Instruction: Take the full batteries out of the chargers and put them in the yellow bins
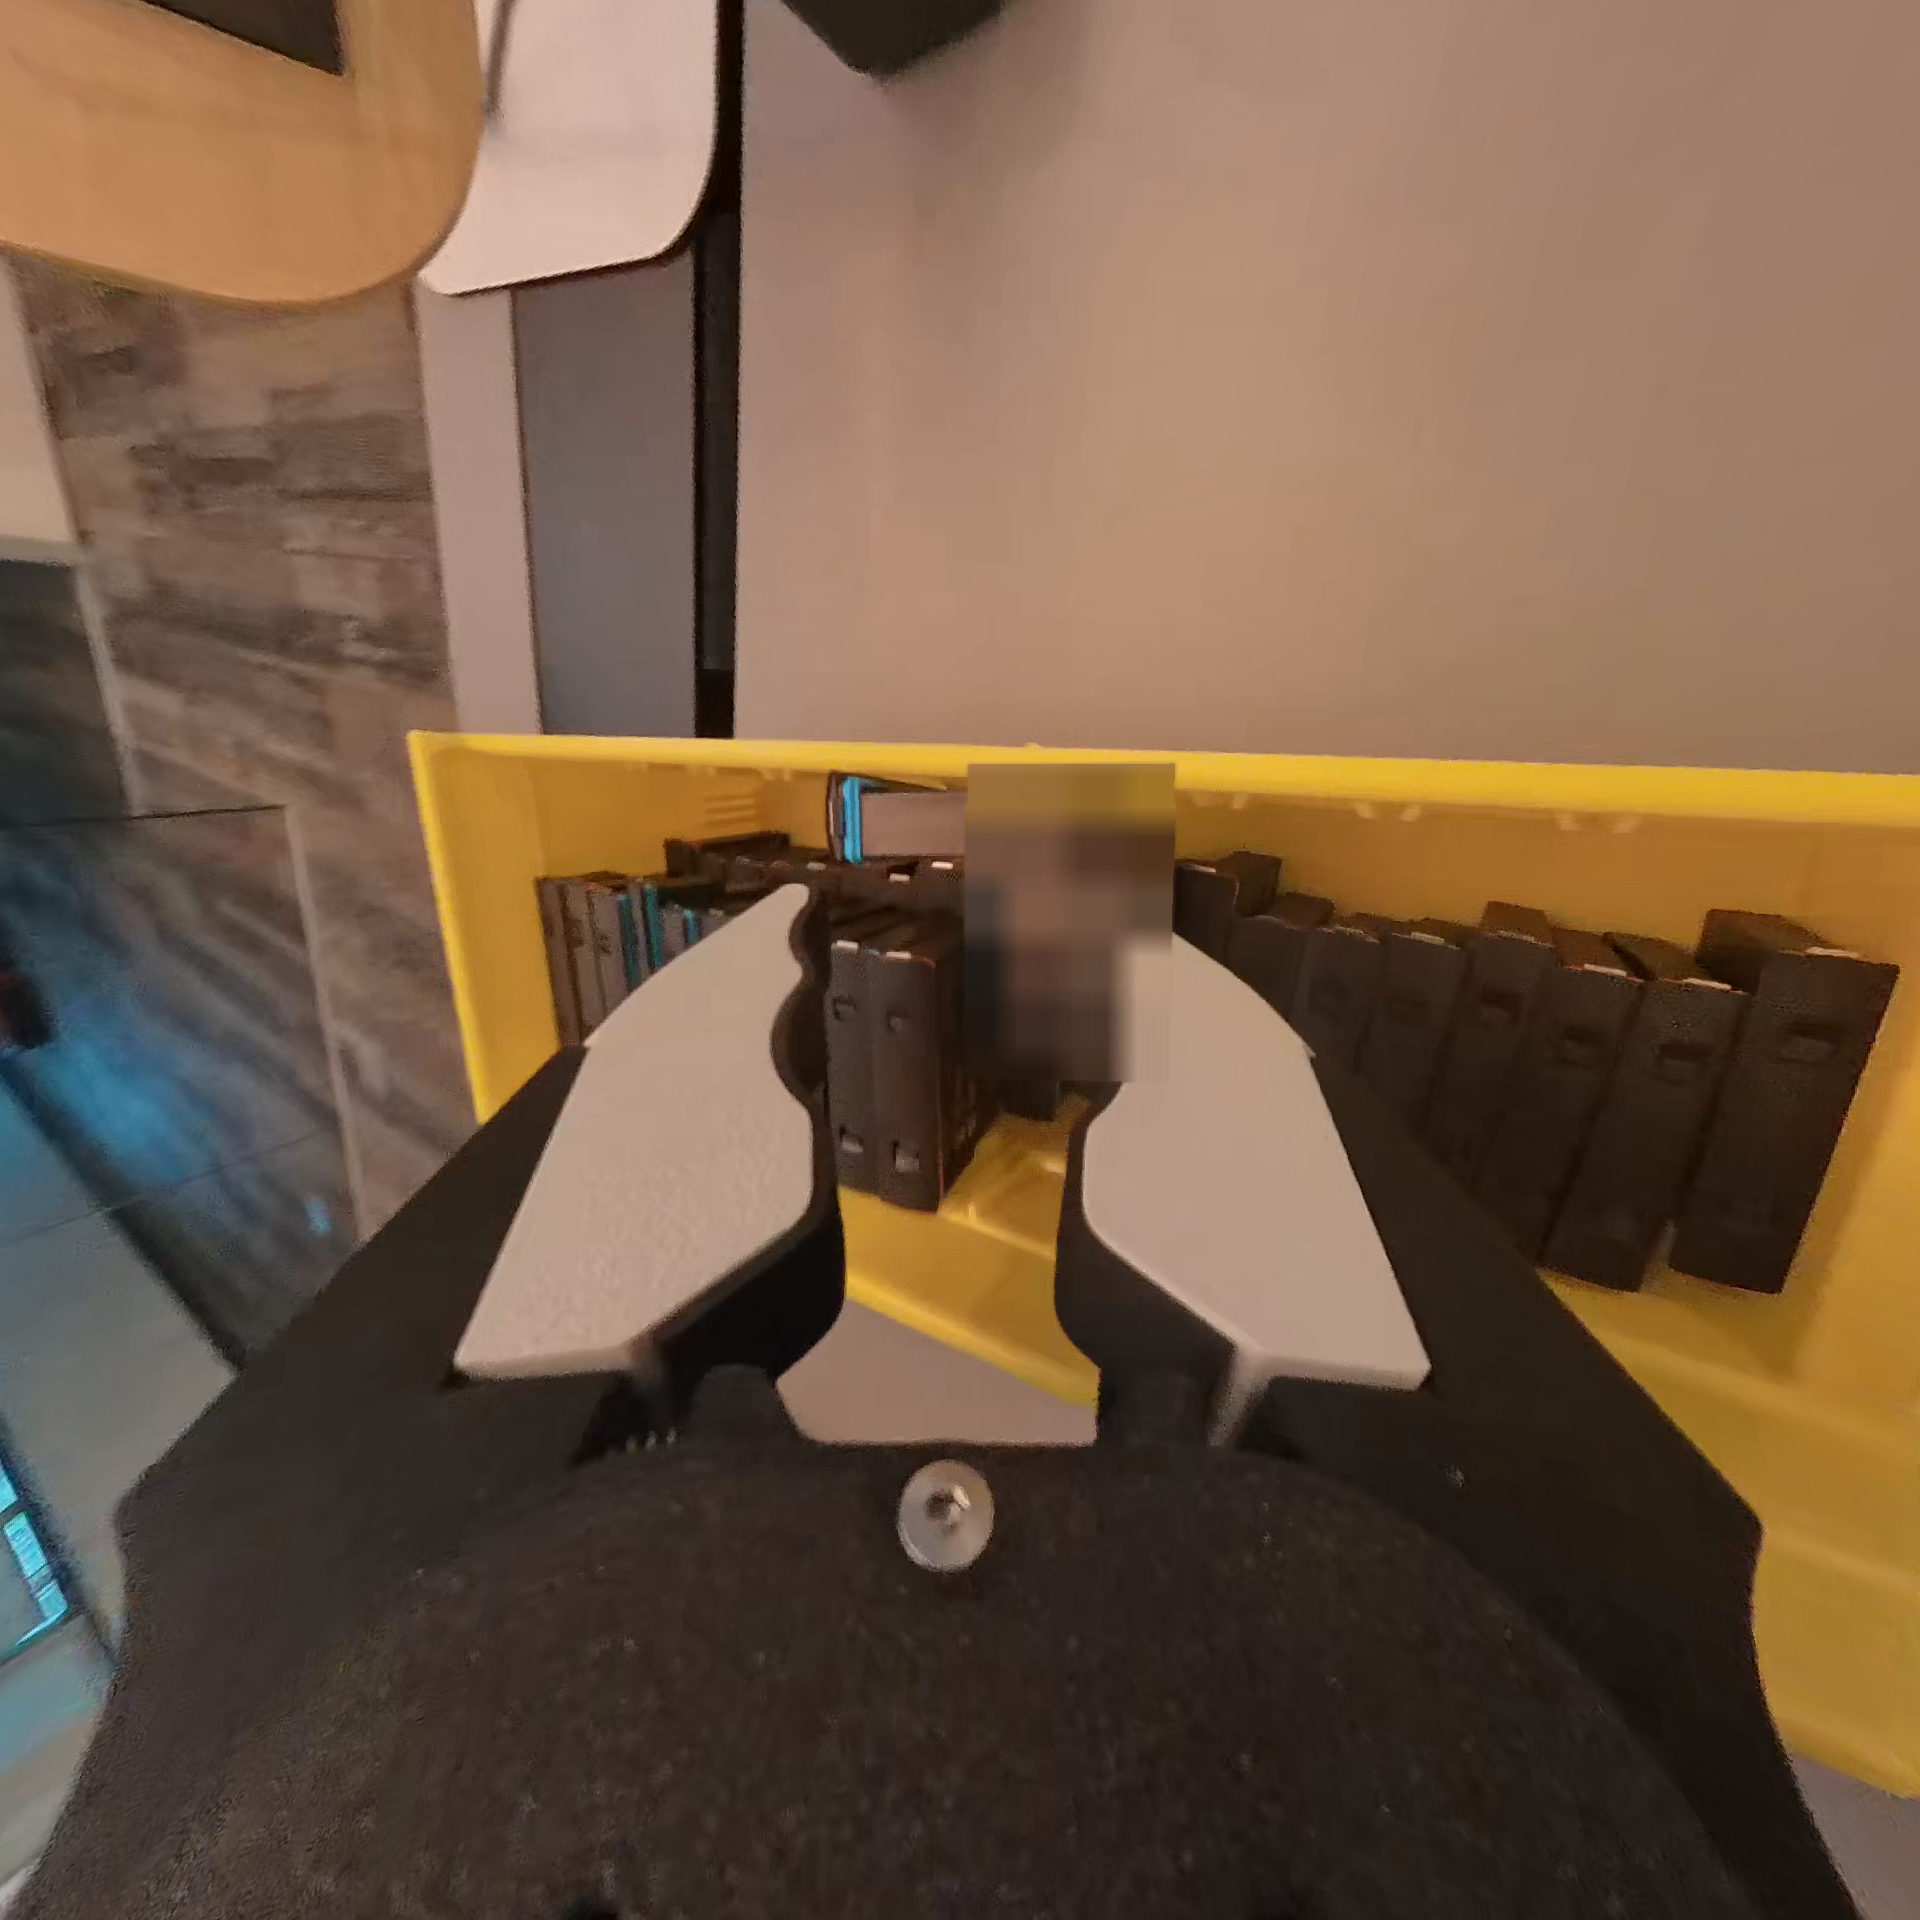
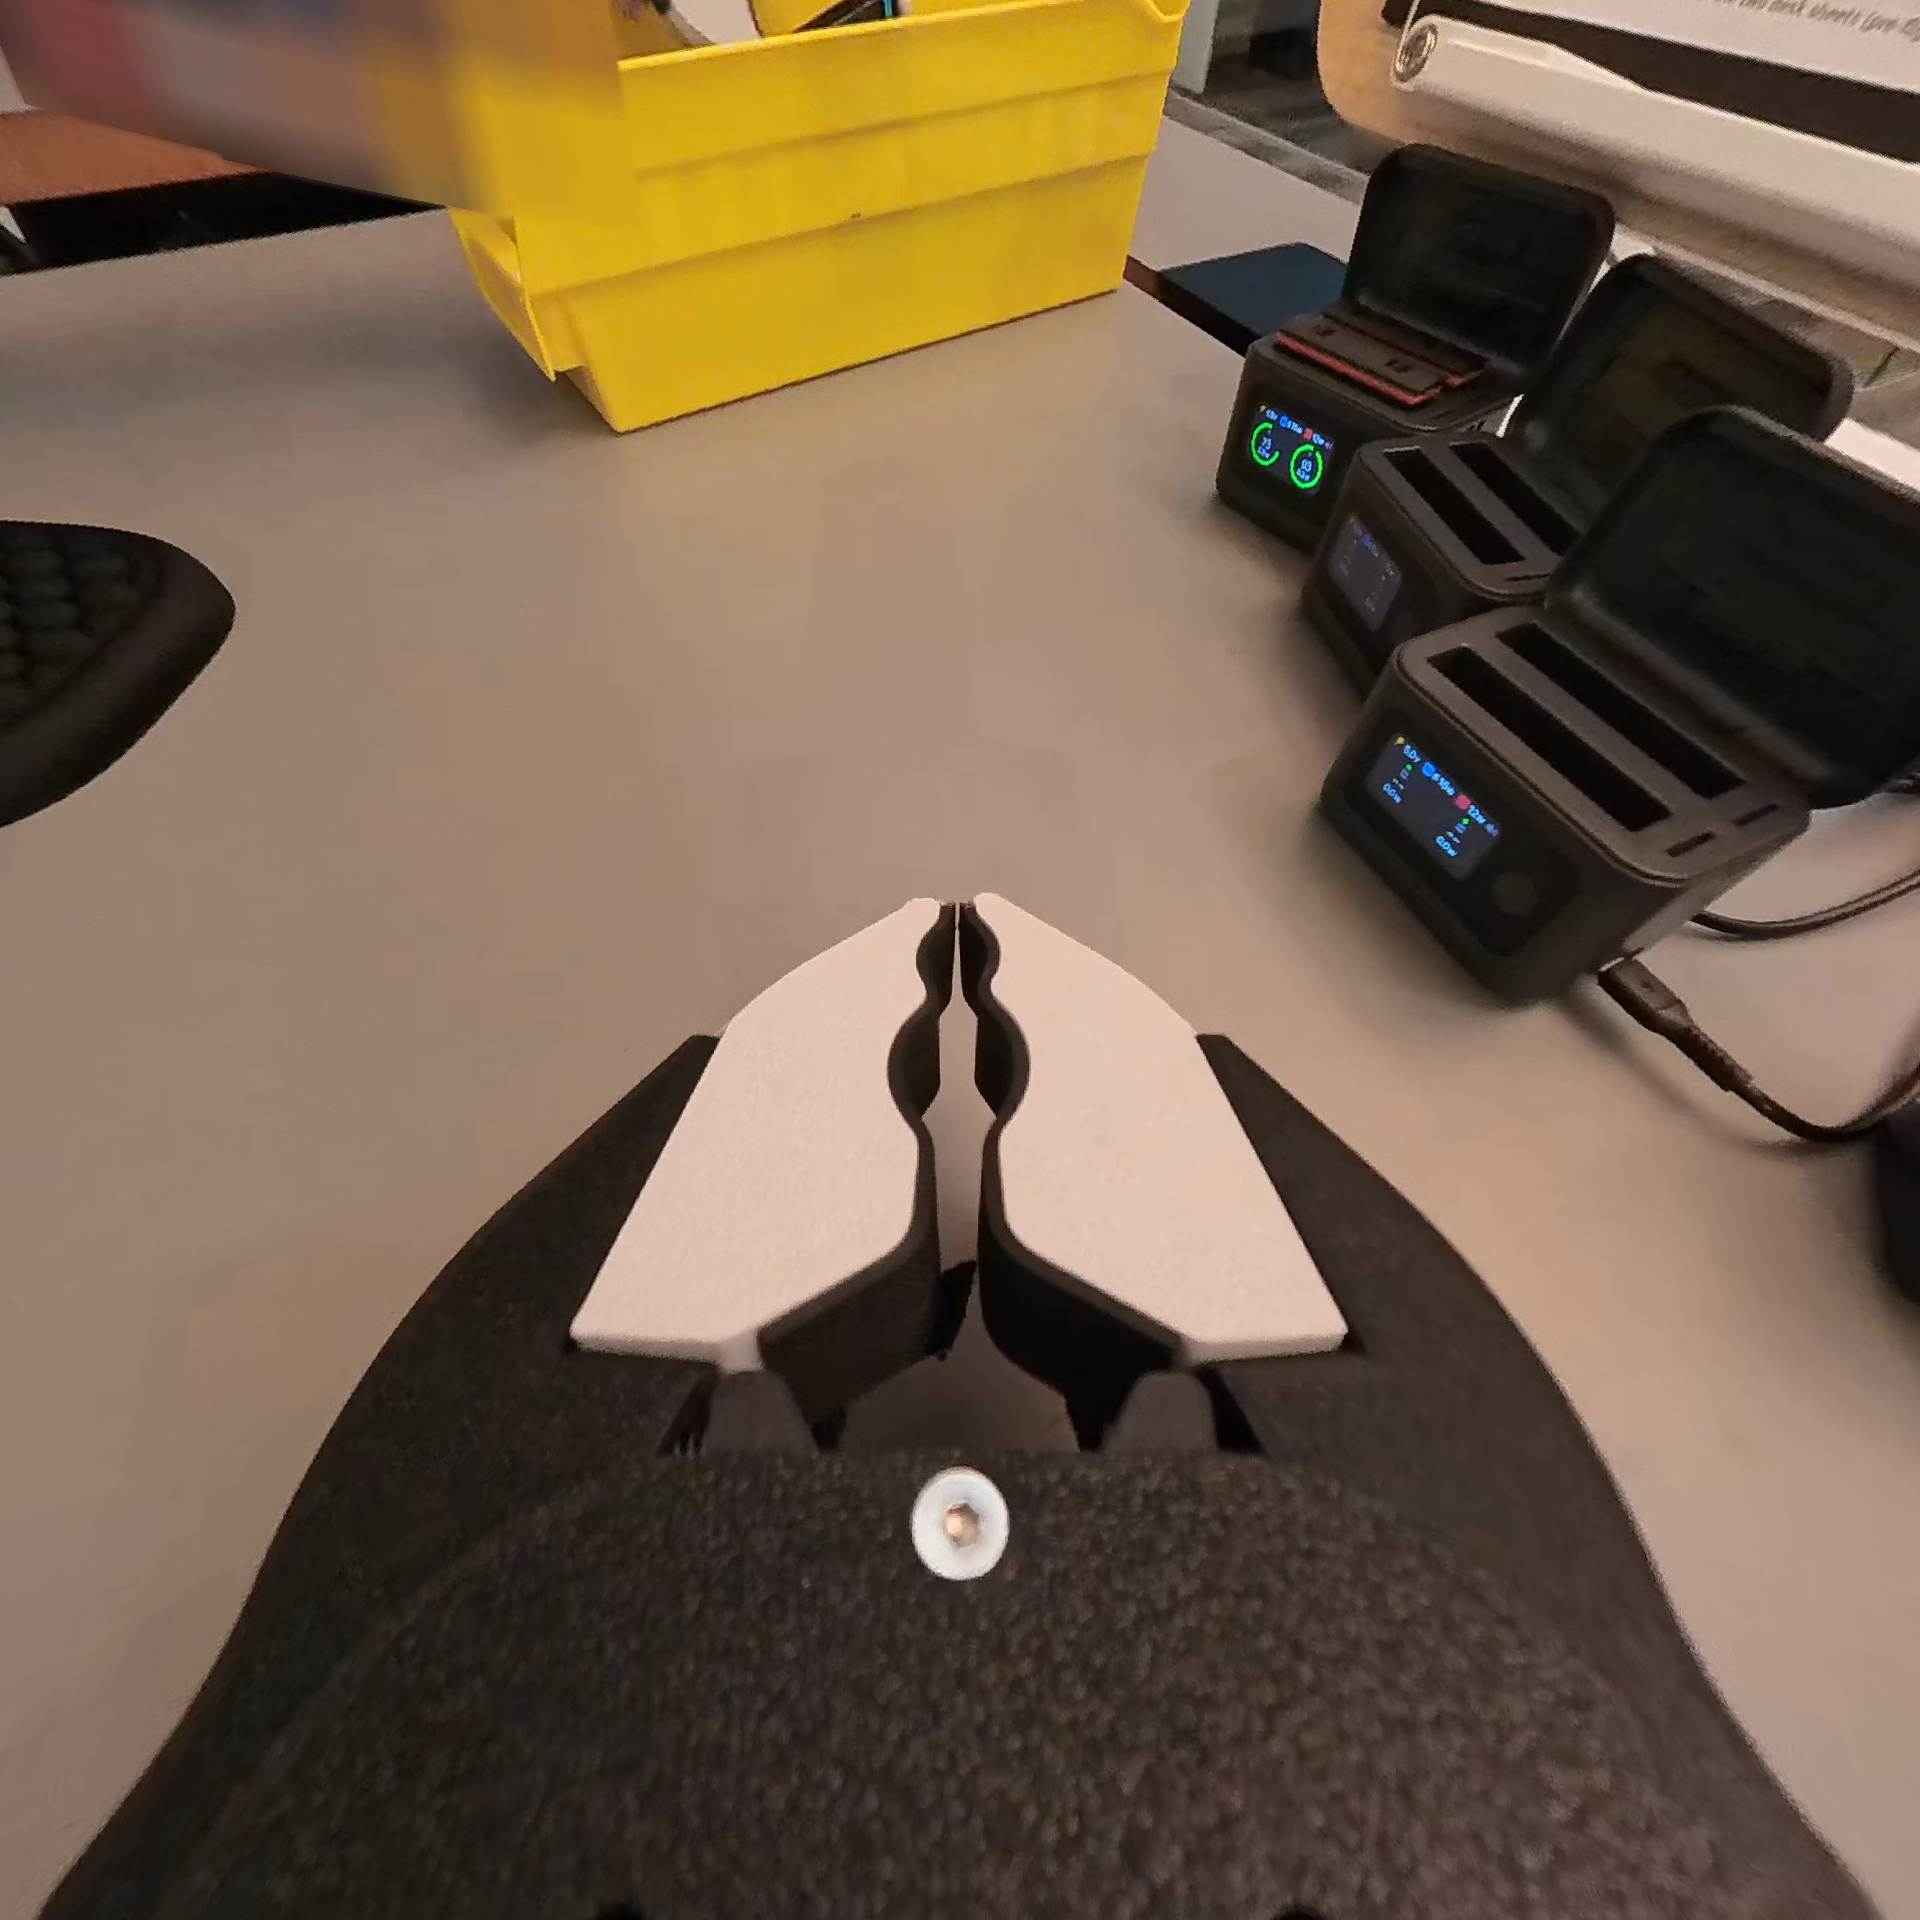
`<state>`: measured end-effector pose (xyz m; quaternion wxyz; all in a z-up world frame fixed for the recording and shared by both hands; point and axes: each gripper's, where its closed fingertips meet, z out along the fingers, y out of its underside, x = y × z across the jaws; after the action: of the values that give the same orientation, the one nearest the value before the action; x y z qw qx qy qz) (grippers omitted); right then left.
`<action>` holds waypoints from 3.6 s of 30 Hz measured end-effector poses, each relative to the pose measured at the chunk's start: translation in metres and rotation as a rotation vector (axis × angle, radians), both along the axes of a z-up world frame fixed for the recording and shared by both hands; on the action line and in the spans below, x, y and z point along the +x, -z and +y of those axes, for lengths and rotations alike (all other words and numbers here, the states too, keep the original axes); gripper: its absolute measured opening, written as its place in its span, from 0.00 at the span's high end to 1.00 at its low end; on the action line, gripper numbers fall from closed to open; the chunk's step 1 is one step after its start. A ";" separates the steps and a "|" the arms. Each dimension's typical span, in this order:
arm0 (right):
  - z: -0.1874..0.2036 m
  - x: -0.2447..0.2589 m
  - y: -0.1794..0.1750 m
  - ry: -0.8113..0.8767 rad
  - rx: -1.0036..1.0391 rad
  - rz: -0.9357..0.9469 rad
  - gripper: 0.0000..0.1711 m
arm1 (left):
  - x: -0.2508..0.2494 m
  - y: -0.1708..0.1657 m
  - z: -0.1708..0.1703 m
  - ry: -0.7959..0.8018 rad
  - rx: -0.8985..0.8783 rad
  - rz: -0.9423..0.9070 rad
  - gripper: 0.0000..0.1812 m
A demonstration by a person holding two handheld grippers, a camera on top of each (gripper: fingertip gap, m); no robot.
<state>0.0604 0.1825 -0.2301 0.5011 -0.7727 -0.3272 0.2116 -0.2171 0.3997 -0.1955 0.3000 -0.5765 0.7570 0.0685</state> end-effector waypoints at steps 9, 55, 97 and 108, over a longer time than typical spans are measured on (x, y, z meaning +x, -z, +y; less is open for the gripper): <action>0.001 0.002 0.003 0.001 -0.034 0.019 1.00 | 0.018 0.014 -0.007 0.038 -0.211 -0.115 0.73; -0.011 -0.093 -0.076 -0.175 0.075 0.148 0.94 | 0.205 -0.038 -0.208 0.212 0.497 -0.362 0.69; -0.010 0.016 -0.018 -0.181 -0.037 -0.032 0.86 | 0.293 -0.011 -0.034 0.384 -0.253 -0.124 0.91; -0.011 0.014 -0.022 -0.192 -0.057 0.030 0.86 | 0.293 0.004 -0.029 0.394 -0.417 -0.191 0.91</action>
<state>0.0745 0.1712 -0.2083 0.4610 -0.7485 -0.3863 0.2793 0.0760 0.3711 -0.1999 0.2525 -0.4714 0.8204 -0.2023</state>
